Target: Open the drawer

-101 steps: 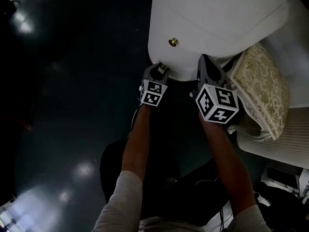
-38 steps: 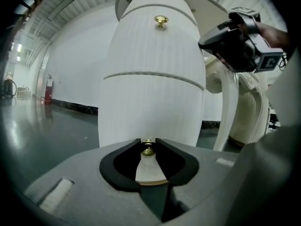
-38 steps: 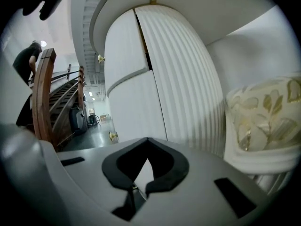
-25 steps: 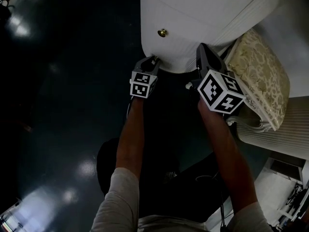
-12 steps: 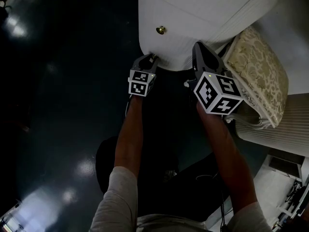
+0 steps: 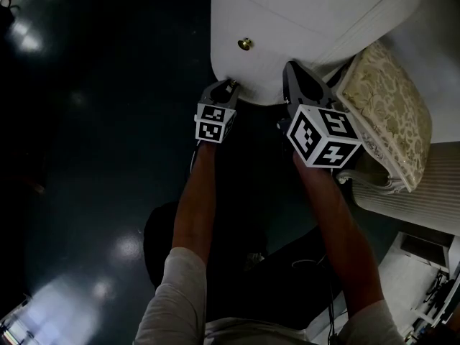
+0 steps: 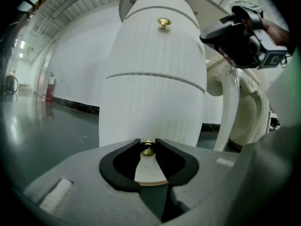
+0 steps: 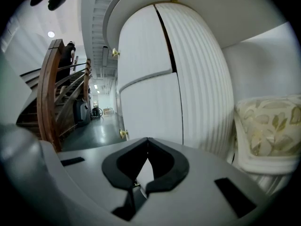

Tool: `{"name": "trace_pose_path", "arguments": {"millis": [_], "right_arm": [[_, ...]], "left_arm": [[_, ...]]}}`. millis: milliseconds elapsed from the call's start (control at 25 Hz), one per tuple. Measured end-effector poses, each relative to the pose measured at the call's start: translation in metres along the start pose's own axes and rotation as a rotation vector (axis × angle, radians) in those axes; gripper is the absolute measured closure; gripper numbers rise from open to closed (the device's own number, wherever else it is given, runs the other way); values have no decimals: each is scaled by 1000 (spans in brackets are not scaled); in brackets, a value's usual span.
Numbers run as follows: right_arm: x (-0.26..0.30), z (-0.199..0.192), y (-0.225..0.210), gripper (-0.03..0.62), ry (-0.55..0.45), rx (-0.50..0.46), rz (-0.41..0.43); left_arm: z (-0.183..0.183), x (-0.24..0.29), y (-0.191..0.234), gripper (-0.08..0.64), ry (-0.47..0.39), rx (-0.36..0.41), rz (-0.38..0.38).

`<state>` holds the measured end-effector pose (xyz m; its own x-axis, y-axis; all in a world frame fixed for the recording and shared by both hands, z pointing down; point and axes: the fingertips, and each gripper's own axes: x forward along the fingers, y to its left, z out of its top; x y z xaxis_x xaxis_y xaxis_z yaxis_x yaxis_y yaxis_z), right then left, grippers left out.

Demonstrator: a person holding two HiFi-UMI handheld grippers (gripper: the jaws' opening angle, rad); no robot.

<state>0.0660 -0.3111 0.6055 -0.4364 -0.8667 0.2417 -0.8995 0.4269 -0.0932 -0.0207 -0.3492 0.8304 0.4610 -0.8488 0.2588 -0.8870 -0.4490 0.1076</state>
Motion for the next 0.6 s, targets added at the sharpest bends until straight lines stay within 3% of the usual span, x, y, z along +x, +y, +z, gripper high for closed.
{"name": "trace_pose_path", "arguments": {"millis": [360,600], "right_arm": [[0,4,-4,577,-17,34,-9],[3,4,-18,578,-37,179,-61]], "left_arm": [[-1,-3,2,460,18,-34,12],[2,-1,0,460,20,-71,18]]}}
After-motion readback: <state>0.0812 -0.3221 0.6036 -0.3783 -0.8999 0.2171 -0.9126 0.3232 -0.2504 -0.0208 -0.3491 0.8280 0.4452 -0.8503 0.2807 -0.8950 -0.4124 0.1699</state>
